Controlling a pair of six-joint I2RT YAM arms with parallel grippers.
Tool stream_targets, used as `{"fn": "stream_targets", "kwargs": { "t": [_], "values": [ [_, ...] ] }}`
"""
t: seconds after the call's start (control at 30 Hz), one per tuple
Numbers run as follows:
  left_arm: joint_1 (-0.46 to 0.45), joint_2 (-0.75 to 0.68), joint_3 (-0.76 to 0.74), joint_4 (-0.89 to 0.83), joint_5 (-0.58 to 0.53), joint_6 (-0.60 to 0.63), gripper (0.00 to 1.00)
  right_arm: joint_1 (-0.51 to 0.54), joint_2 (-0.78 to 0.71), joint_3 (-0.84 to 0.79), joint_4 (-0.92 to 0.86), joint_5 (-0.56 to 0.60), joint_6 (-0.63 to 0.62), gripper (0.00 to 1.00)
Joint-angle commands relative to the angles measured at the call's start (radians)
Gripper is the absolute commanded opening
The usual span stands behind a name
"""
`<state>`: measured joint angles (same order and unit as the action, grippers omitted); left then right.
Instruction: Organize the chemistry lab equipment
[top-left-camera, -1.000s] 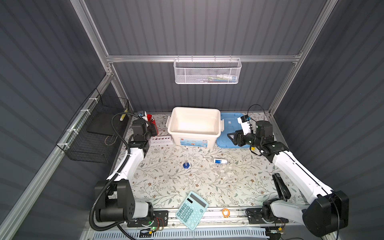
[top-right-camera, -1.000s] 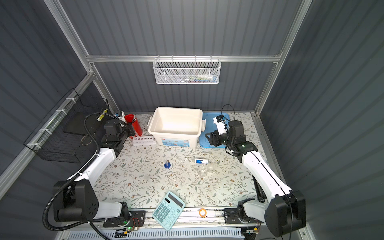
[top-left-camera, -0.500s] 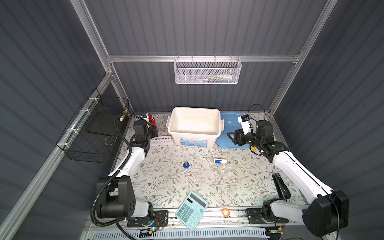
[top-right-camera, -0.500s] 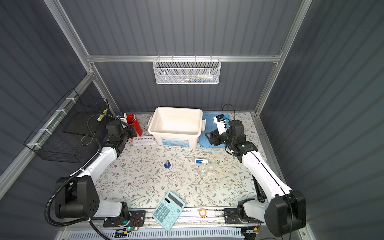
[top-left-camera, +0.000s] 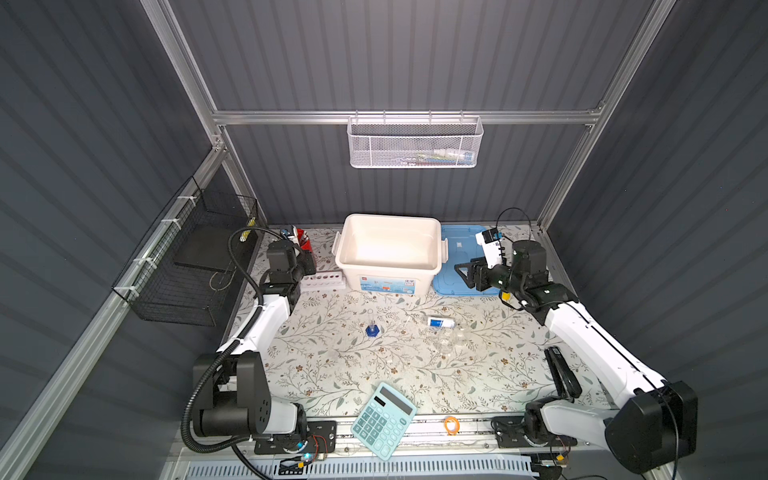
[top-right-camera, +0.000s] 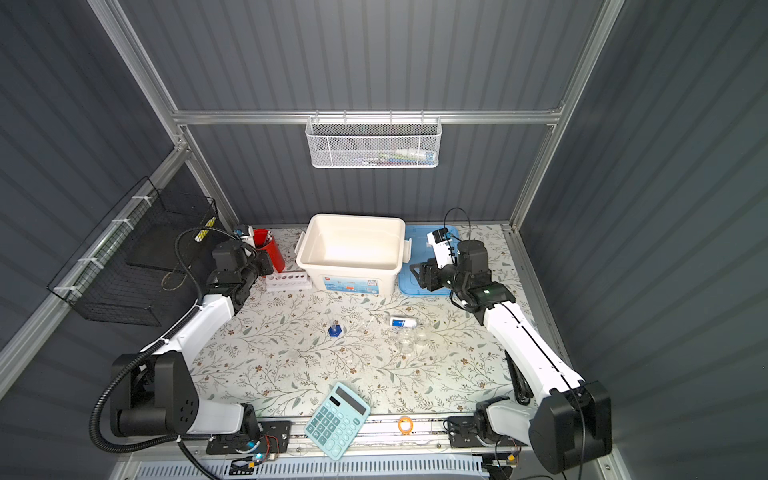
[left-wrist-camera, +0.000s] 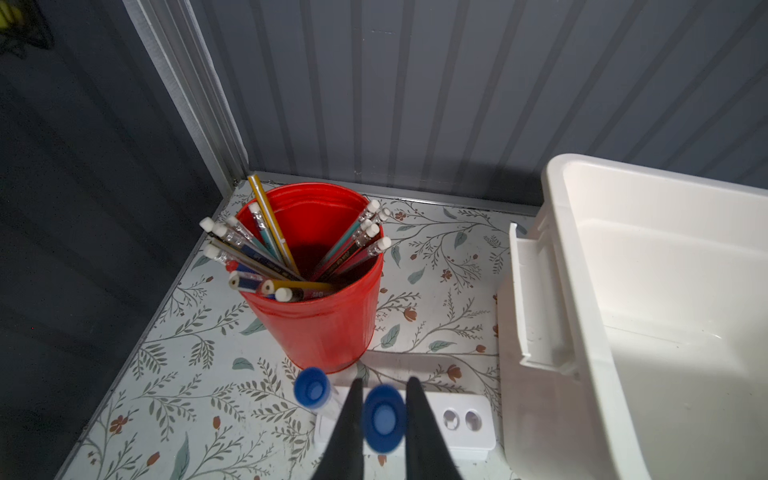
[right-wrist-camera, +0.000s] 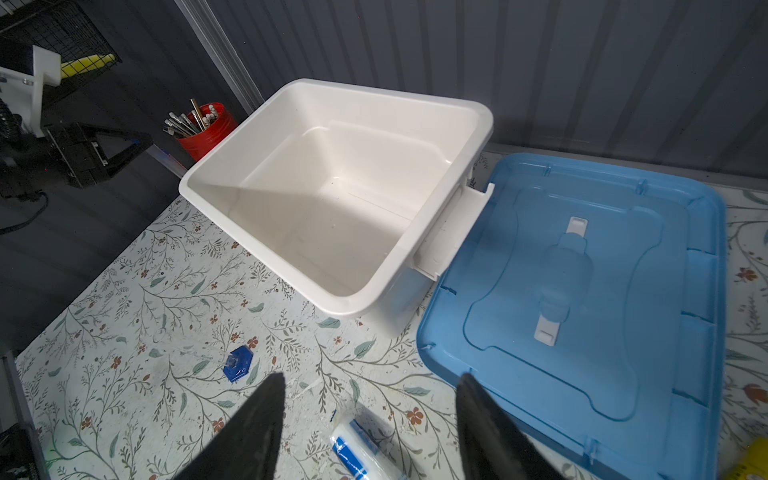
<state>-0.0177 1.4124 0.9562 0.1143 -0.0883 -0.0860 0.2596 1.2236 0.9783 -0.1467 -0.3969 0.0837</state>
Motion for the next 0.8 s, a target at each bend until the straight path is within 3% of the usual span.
{"fn": "stream_targets", "kwargs": {
  "t": [0.0,0.77],
  "values": [
    [0.007,-0.004,-0.005,0.028,-0.022,0.022,0.05,-0.003,0.010,0.000,0.015,-0.010,0.009,0.66],
    [0.007,0.017,-0.001,0.035,0.003,0.078,0.04,-0.005,0.024,0.006,0.021,-0.014,0.007,0.66]
  ]
}}
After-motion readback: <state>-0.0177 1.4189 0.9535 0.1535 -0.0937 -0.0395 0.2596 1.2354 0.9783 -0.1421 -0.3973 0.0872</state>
